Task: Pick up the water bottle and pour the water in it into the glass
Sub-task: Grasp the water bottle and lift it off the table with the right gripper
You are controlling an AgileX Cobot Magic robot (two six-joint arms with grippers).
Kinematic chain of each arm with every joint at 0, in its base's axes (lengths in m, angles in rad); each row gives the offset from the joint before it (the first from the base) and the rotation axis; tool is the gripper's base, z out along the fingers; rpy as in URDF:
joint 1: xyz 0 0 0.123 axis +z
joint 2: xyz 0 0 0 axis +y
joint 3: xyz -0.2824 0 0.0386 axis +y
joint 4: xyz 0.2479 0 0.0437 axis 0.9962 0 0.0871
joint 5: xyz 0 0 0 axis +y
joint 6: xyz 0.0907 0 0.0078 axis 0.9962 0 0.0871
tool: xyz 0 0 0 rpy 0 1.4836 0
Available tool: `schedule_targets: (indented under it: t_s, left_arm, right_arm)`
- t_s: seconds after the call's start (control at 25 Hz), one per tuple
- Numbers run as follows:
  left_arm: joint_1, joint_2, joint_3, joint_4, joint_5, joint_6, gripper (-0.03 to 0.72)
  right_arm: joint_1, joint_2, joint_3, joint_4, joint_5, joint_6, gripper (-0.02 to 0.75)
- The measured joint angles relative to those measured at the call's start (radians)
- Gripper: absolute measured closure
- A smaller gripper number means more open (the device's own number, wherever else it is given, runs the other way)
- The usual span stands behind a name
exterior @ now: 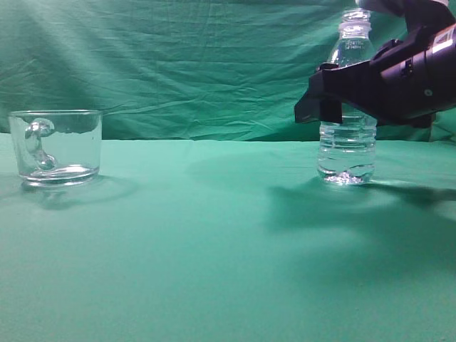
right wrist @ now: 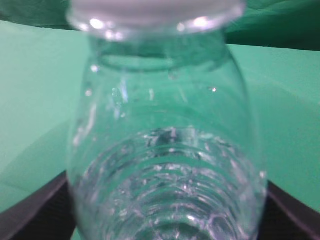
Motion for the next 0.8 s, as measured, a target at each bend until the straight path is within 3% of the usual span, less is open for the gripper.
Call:
schedule_targets:
  t_s: [0.08,0.12,0.48,0.52,0.64,0.8]
  left_arm:
    - [0.0,0.0,0.0,0.0,0.0,0.0,0.688]
    - [0.0,0.0,0.0,0.0,0.0,0.0,0.688]
    - [0.001,0.0,0.0,0.0,0.0,0.0,0.688]
    - [0.001,0.0,0.0,0.0,0.0,0.0,0.688]
    - [0.001,0.0,0.0,0.0,0.0,0.0,0.688]
    - [0.001,0.0,0.0,0.0,0.0,0.0,0.688]
  right_arm:
    - [0.0,0.004,-0.002,0.0,-0.011,0.0,0.147]
    - [0.0,0.004,-0.002,0.0,-0.016,0.0,0.2]
    - [0.0,0.004,-0.006,0.0,-0.019,0.0,0.199]
    - [0.0,0.004,-0.006,0.0,-0.019,0.0,0.261]
    - [0.0,0.004,-0.006,0.0,-0.019,0.0,0.323]
    - [0.0,0.004,-0.006,0.0,-0.019,0.0,0.316]
